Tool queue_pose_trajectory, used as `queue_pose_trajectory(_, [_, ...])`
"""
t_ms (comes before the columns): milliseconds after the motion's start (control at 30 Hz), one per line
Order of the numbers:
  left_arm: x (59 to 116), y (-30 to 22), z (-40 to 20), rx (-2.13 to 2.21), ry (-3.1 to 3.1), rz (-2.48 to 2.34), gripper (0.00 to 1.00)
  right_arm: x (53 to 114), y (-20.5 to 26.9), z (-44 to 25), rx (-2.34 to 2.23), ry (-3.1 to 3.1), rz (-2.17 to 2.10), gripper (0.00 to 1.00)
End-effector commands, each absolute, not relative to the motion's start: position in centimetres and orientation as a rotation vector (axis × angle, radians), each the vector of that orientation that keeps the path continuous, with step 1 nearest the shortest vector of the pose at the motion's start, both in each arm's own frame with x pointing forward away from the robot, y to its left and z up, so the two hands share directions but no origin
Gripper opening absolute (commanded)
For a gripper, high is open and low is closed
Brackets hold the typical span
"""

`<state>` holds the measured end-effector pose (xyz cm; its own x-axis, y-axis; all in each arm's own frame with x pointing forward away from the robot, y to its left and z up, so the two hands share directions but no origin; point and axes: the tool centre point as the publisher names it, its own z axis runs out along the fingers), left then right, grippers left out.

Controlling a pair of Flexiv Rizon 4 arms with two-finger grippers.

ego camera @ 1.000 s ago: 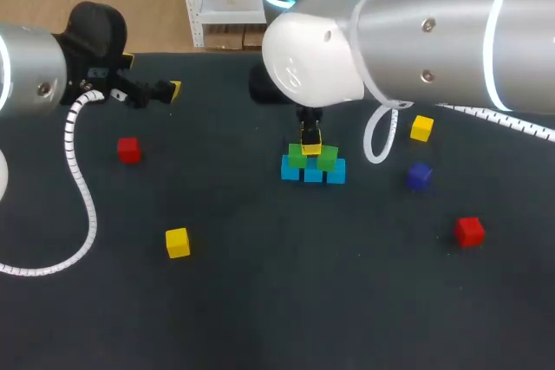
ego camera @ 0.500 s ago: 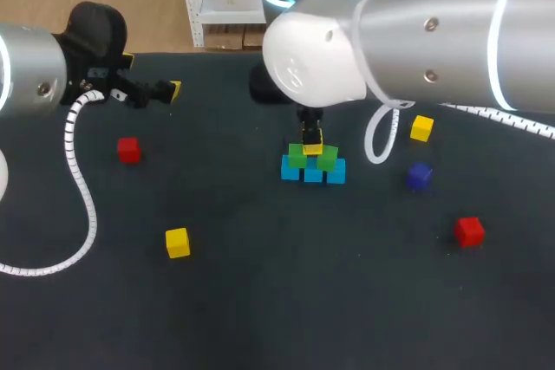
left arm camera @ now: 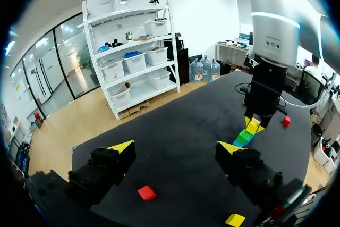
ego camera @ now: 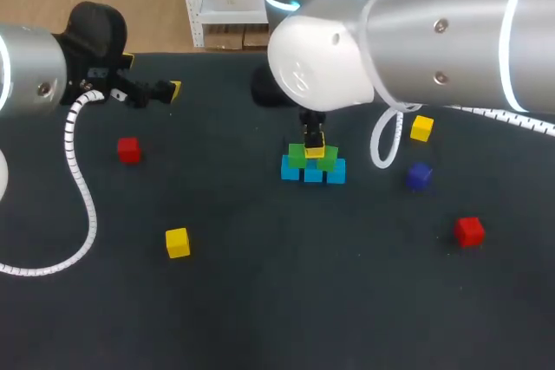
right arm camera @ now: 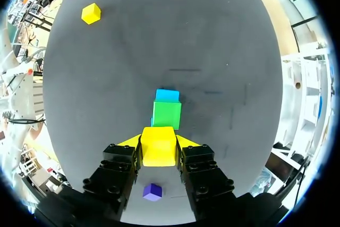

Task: Place the blue cubes, place green cubes on the blue cubes, place the yellow cubes on the green cubes, then place the red cubes on the yellow cubes, and place purple cube on the red cubes.

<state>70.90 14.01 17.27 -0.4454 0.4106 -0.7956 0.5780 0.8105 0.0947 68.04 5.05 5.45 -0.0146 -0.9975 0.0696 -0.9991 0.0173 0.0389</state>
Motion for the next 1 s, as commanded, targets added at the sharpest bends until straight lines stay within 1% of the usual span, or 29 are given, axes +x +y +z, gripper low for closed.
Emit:
queue_pose_trajectory(33, [70.95,14.17,17.24,0.732,2.097,-0.245,1.00,67.84,4.93,5.43,2.152,-2.188,0.028,0.35])
queue_pose_trajectory(133, [70.95,14.17,17.24,0.732,2.097,-0.245,1.00,67.75,4.99,5.33,2.153,-2.187,0.020,0.38])
queue_pose_trajectory(167, [70.95,14.17,17.24,0.732,2.097,-0.245,1.00,67.74,5.00,5.27,2.152,-2.186,0.017,0.42])
queue_pose_trajectory(400, [70.95,14.17,17.24,0.732,2.097,-0.245,1.00,67.78,5.11,5.22,2.155,-2.188,0.015,0.42])
queue_pose_trajectory(567, [70.95,14.17,17.24,0.732,2.097,-0.245,1.00,67.84,5.21,5.37,2.159,-2.191,0.019,0.40])
queue_pose_trajectory(733, [70.95,14.17,17.24,0.732,2.097,-0.245,1.00,67.99,5.23,5.31,2.158,-2.194,0.030,0.35])
queue_pose_trajectory(800, [70.95,14.17,17.24,0.732,2.097,-0.245,1.00,68.02,5.24,5.27,2.156,-2.196,0.031,0.31])
queue_pose_trajectory(1000, [70.95,14.17,17.24,0.732,2.097,-0.245,1.00,68.10,5.42,5.31,2.147,-2.208,0.017,0.30])
